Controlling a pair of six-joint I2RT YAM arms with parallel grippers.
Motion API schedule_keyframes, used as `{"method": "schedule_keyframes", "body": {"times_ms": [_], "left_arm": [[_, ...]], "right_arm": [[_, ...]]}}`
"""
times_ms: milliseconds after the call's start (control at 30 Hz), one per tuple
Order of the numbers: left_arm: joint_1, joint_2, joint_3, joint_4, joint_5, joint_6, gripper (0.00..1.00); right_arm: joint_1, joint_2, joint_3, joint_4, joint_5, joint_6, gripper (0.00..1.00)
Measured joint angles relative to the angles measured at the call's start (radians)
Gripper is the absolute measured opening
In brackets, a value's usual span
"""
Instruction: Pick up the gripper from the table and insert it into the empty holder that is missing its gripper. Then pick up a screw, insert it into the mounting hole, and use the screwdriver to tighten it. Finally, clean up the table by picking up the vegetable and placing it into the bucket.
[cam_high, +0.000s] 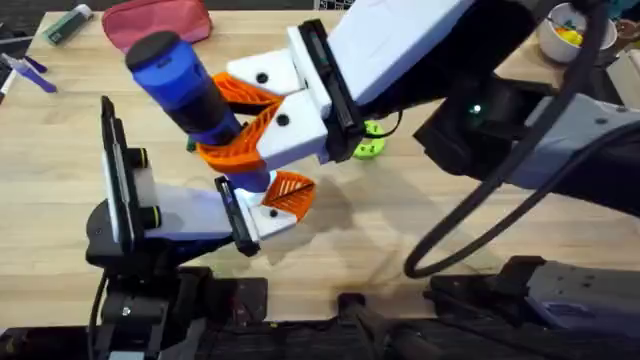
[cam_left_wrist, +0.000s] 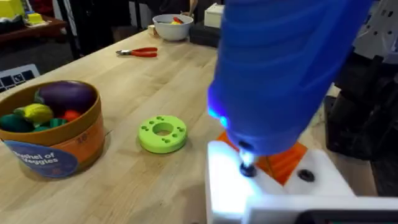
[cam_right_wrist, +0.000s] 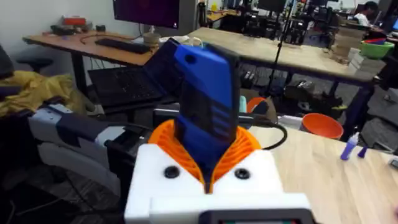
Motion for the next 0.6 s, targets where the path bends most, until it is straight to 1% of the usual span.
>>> {"method": "schedule_keyframes", "body": {"times_ms": [600], "left_arm": [[0.000, 0.000, 0.000, 0.000, 0.000, 0.000, 0.007]], "right_arm": [[0.000, 0.005, -0.004, 0.003, 0.000, 0.015, 0.024]]}}
